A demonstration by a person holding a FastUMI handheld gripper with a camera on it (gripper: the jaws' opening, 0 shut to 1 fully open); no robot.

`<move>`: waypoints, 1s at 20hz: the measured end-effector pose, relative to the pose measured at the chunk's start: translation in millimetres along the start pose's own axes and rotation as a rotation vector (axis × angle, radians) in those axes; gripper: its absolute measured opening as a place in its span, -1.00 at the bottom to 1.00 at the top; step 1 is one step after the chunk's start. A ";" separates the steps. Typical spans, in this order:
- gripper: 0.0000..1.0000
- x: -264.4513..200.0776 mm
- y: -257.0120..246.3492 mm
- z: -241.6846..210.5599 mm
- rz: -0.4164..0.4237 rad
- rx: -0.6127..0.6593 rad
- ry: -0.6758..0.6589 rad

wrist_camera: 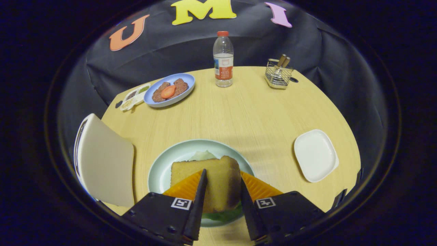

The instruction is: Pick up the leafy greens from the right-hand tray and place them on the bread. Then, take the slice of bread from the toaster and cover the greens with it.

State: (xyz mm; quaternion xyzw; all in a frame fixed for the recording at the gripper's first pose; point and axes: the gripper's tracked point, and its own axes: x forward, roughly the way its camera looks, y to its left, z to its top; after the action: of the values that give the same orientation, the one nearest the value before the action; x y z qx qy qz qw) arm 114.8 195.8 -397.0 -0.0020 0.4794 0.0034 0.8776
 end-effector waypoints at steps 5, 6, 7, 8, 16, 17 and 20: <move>0.63 2.1 -2.5 -5.0 0.020 -0.088 0.025; 0.70 0.6 -4.2 -2.3 0.021 -0.109 0.017; 0.72 -3.3 -3.4 0.3 0.038 -0.120 0.003; 0.74 -7.4 -1.6 0.8 0.049 -0.136 -0.006; 0.91 -96.1 -7.9 25.2 0.107 -0.234 -0.183; 0.91 -112.1 -9.9 31.0 0.112 -0.237 -0.218; 0.90 -174.2 -15.5 53.2 0.119 -0.210 -0.341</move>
State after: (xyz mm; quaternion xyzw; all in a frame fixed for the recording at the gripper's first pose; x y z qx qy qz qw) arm 65.6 180.0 -221.7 -0.0647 0.3204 0.1055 0.9392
